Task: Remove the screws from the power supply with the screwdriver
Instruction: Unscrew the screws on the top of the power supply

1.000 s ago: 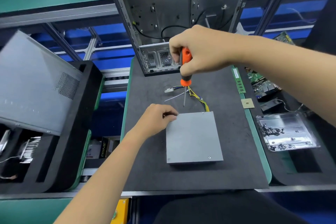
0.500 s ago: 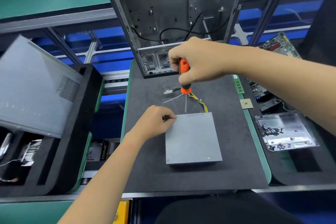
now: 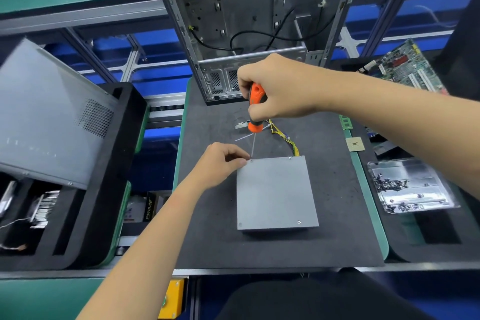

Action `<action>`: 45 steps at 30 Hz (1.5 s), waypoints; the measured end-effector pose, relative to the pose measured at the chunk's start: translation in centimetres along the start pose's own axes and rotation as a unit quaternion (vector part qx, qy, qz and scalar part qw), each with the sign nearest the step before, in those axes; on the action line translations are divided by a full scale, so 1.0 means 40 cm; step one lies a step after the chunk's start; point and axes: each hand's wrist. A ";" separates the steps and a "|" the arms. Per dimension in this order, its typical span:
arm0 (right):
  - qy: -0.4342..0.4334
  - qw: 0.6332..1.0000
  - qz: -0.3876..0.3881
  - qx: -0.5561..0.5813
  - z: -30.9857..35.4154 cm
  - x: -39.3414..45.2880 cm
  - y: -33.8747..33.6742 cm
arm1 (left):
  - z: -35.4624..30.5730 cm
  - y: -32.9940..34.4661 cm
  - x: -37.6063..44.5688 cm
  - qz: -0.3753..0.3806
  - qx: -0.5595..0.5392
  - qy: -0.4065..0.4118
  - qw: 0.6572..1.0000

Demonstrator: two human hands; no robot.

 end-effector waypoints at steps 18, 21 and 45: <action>0.059 0.997 -0.035 -0.043 -0.059 -0.108 -0.077 | -0.180 0.090 0.100 0.045 -0.034 0.092 0.994; 0.065 0.997 -0.034 -0.036 -0.074 -0.123 -0.076 | -0.171 0.096 0.108 0.039 -0.019 0.104 0.994; 0.051 0.997 -0.037 -0.034 -0.091 -0.130 -0.065 | -0.161 0.111 0.095 0.041 -0.008 0.082 0.996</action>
Point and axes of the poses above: each hand's wrist, its own x-axis towards the middle knuckle, its own y-axis out of the palm, z = x × y, and after that the axes turned 13 degrees about x, right-handed
